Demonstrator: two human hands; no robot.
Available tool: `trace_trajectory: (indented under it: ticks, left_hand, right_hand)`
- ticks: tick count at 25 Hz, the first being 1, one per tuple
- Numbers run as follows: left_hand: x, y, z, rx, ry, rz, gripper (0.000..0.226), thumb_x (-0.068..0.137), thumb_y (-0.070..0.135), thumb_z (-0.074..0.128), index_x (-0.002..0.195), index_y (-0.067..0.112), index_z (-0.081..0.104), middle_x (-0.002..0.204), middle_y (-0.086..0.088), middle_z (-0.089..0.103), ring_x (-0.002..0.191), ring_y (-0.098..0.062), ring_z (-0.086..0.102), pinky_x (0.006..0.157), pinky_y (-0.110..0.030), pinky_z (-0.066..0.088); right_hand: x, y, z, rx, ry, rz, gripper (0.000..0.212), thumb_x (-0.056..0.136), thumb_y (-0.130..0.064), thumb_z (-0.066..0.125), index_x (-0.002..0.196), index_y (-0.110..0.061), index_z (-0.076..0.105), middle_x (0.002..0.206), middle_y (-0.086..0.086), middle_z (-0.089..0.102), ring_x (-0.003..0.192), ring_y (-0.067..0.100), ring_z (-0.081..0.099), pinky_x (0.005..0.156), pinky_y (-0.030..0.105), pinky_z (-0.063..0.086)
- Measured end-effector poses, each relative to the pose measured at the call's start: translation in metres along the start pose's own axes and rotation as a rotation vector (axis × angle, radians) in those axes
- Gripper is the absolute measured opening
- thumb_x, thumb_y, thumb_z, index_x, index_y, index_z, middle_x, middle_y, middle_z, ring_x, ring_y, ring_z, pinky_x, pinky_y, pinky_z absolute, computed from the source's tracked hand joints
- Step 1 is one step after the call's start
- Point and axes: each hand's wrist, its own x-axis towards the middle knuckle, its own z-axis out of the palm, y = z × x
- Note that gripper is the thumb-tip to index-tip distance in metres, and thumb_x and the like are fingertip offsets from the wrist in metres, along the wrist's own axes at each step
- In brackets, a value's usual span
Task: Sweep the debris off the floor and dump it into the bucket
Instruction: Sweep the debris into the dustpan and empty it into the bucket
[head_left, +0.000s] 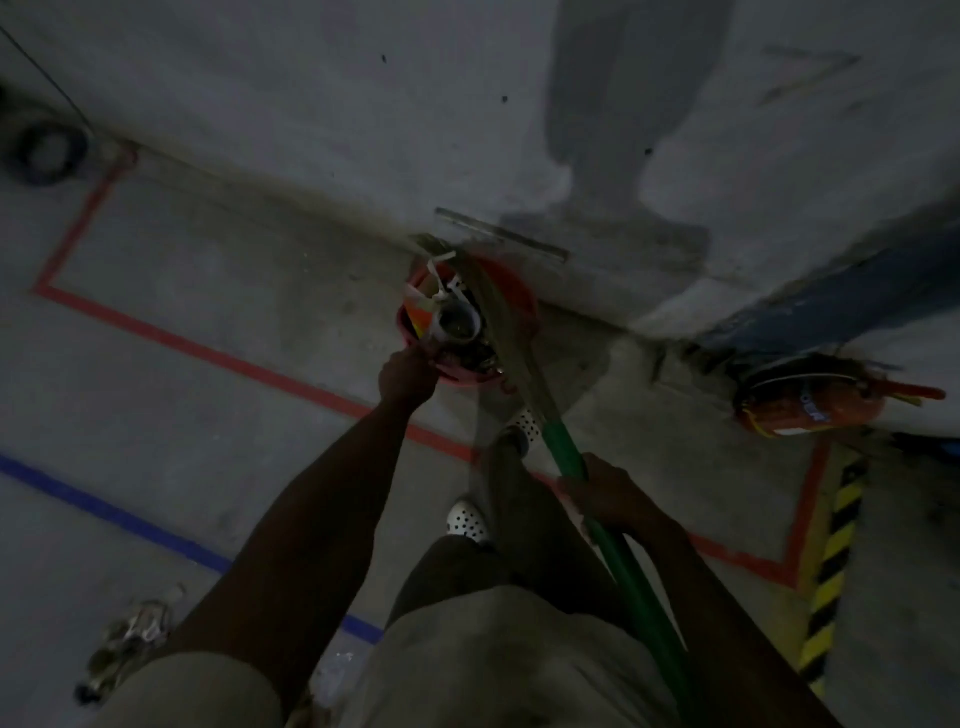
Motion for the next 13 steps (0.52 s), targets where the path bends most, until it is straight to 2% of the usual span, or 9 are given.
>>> trace_trajectory:
  ticks: [1,4,6,8,10,13]
  left_hand:
    - [0.026,0.003,0.006,0.027,-0.024,0.007,0.033,0.1,0.021,0.05,0.127,0.003,0.055,0.124,-0.019,0.062,0.113,-0.037,0.06,0.09,-0.043,0.049]
    - [0.106,0.017,0.022,0.082,-0.107,-0.029,0.035,0.099,0.022,0.051,0.13,0.006,0.056,0.128,-0.018,0.061,0.117,-0.037,0.06,0.094,-0.046,0.049]
    - [0.146,0.025,0.036,0.146,-0.15,-0.063,0.036,0.1,0.024,0.051,0.133,0.01,0.055,0.129,-0.016,0.061,0.119,-0.037,0.06,0.096,-0.048,0.049]
    - [0.166,0.028,0.05,0.172,-0.181,-0.09,0.038,0.099,0.027,0.053,0.134,0.011,0.053,0.124,-0.014,0.065,0.114,-0.037,0.062,0.093,-0.048,0.05]
    - [0.17,0.026,0.059,0.156,-0.192,-0.134,0.04,0.097,0.025,0.054,0.134,0.01,0.052,0.119,-0.013,0.066,0.11,-0.037,0.064,0.086,-0.045,0.049]
    - [0.159,0.018,0.062,0.039,-0.172,-0.209,0.044,0.097,0.023,0.055,0.137,0.006,0.05,0.126,-0.015,0.062,0.114,-0.034,0.061,0.082,-0.037,0.044]
  right_hand:
    - [0.02,-0.01,-0.004,0.013,0.006,0.016,0.036,0.092,-0.049,0.065,0.115,-0.024,0.054,0.099,0.004,0.067,0.082,0.023,0.071,0.07,0.035,0.06]
    - [0.086,-0.044,-0.018,0.18,-0.023,0.069,0.024,0.094,-0.027,0.065,0.114,-0.017,0.057,0.081,0.008,0.067,0.056,0.019,0.067,0.048,0.03,0.055]
    - [0.125,-0.069,-0.027,0.343,-0.088,0.079,0.018,0.094,-0.011,0.062,0.111,-0.007,0.059,0.067,0.01,0.061,0.047,0.023,0.059,0.044,0.029,0.05]
    - [0.154,-0.092,-0.033,0.491,-0.132,0.125,0.003,0.093,-0.006,0.059,0.097,-0.006,0.059,0.062,0.01,0.055,0.043,0.022,0.054,0.043,0.03,0.047]
    - [0.175,-0.11,-0.036,0.584,-0.161,0.187,0.013,0.095,-0.006,0.054,0.081,-0.006,0.055,0.064,0.011,0.051,0.044,0.02,0.05,0.044,0.03,0.043]
    - [0.186,-0.132,-0.041,0.672,-0.188,0.26,0.021,0.097,-0.009,0.053,0.076,-0.005,0.051,0.066,0.011,0.049,0.05,0.021,0.046,0.041,0.027,0.041]
